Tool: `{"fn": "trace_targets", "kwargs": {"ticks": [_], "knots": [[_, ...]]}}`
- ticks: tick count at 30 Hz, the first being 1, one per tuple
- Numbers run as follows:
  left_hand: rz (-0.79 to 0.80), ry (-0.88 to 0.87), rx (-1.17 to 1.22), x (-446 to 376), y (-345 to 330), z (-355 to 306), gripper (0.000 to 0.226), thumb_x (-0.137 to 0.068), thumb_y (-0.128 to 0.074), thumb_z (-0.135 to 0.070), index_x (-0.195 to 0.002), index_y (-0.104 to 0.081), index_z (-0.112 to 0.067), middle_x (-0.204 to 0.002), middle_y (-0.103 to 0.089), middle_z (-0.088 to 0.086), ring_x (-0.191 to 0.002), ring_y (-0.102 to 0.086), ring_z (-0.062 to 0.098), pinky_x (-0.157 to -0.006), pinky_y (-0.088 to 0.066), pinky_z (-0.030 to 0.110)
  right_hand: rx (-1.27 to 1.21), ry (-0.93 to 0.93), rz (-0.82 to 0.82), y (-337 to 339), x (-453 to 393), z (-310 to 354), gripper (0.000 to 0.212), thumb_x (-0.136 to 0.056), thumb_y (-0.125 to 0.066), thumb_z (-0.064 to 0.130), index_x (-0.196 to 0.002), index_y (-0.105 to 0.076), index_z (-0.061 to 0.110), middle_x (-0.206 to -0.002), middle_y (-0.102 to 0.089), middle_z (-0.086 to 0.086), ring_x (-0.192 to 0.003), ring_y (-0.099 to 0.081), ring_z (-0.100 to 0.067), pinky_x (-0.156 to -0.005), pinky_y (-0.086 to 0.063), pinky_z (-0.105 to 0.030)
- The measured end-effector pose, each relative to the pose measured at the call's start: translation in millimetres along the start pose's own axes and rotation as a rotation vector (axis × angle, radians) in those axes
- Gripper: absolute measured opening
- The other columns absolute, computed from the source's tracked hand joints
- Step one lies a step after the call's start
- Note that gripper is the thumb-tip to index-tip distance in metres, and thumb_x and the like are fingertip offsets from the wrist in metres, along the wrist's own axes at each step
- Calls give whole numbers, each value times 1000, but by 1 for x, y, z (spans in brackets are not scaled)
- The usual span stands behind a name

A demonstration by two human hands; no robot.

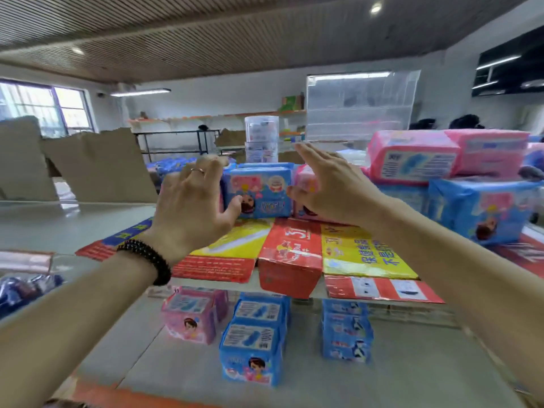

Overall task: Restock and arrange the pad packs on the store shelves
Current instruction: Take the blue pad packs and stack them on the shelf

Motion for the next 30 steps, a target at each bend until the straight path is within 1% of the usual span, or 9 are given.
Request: {"fn": "trace_targets", "kwargs": {"ticks": [6, 9, 14, 18, 20, 22, 24, 27, 30], "knots": [[66, -48, -94, -28, -8, 19, 64, -85, -50, -55, -137, -43, -17, -137, -55, 8, -122, -54, 32, -99, -38, 50, 44, 8, 72, -13, -30, -8, 83, -93, -58, 52, -159, -15, 23, -165, -20, 4, -147, -29, -25, -112, -35, -45], [114, -125, -213, -50, -15, 27, 67, -86, -44, -61, -139, -40, -20, -141, -54, 5, -126, -52, 28, -108, -32, 52, 71, 7, 101, -19, -46, -9, 84, -93, -60, 50, -159, -15, 23, -165, -20, 4, -147, -30, -25, -112, -35, -46], [302, -149, -236, -86, -31, 35, 64, -91, -45, -65, -142, -37, -27, -149, -46, 0, -136, -43, 23, -115, -18, 51, 107, -84, 198, -33, -68, -10, 83, -94, -61, 47, -158, -15, 23, -163, -26, 4, -144, -34, -25, -112, -37, -50], [491, -111, -151, -105, -45, 40, 62, -92, -48, -62, -143, -38, -29, -142, -52, 1, -128, -49, 24, -115, -22, 48, 119, -140, 261, -52, -80, -15, 78, -93, -62, 49, -155, -23, 23, -152, -45, -2, -133, -46, -27, -106, -42, -51], [615, -76, -77, -111, -53, 45, 61, -92, -52, -62, -142, -38, -31, -136, -56, 1, -114, -54, 24, -108, -33, 45, 144, -153, 275, -59, -83, -16, 74, -93, -61, 49, -154, -26, 24, -145, -51, -5, -129, -48, -28, -106, -41, -50], [743, -24, 48, -116, -62, 49, 58, -91, -57, -61, -137, -39, -31, -123, -59, 2, -91, -55, 19, -89, -44, 38, 172, -164, 277, -65, -85, -17, 68, -93, -59, 49, -150, -32, 24, -138, -56, -8, -126, -50, -29, -106, -38, -48], [783, -16, 129, -121, -68, 51, 58, -90, -62, -58, -134, -41, -27, -116, -58, 2, -79, -53, 14, -75, -44, 34, 202, -159, 271, -69, -85, -17, 59, -93, -58, 48, -144, -40, 24, -130, -61, -6, -121, -52, -28, -104, -35, -46], [762, -27, 131, -128, -69, 49, 55, -88, -66, -56, -124, -43, -22, -100, -56, -1, -80, -52, 15, -73, -44, 34, 200, -156, 249, -72, -86, -16, 51, -92, -60, 46, -137, -47, 24, -124, -62, -4, -117, -52, -27, -101, -33, -46], [763, -39, 114, -133, -70, 44, 54, -86, -69, -52, -119, -43, -18, -97, -55, 0, -83, -53, 17, -73, -46, 37, 192, -161, 230, -73, -85, -17, 50, -92, -60, 43, -137, -46, 25, -124, -62, -3, -117, -51, -26, -100, -36, -46]]}}
Point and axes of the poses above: each hand's wrist, its own x-axis away from the middle knuckle, its own y-axis out of the back of the hand, z = x × y, the point moved 2 cm from there along -x, towards the middle knuckle
